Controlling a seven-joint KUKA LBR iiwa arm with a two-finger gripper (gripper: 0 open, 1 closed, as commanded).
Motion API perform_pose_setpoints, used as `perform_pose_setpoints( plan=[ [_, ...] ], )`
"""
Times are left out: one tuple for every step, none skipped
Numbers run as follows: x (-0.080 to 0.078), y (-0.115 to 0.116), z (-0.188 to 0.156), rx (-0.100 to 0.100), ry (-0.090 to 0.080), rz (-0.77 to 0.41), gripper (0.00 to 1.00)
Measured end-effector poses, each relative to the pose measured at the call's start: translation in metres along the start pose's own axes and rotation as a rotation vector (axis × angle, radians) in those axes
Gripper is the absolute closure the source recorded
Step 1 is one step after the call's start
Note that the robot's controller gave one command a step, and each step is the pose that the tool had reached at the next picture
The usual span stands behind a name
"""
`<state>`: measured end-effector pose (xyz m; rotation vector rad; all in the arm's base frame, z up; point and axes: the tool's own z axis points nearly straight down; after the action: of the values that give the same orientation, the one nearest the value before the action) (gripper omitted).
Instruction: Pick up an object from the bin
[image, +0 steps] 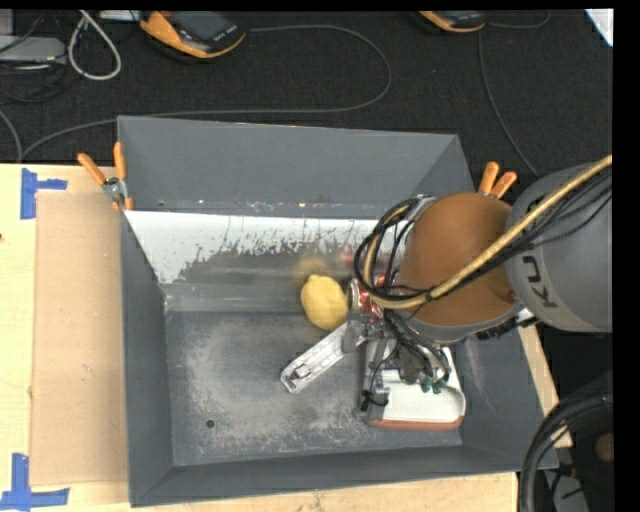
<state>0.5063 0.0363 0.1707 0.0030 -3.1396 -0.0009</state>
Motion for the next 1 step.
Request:
perform_pose_setpoints(
  plan=[
    [-0.0686,0.0085,0.0957,-0.001,-0.013,-0.294,0.00]
  ],
)
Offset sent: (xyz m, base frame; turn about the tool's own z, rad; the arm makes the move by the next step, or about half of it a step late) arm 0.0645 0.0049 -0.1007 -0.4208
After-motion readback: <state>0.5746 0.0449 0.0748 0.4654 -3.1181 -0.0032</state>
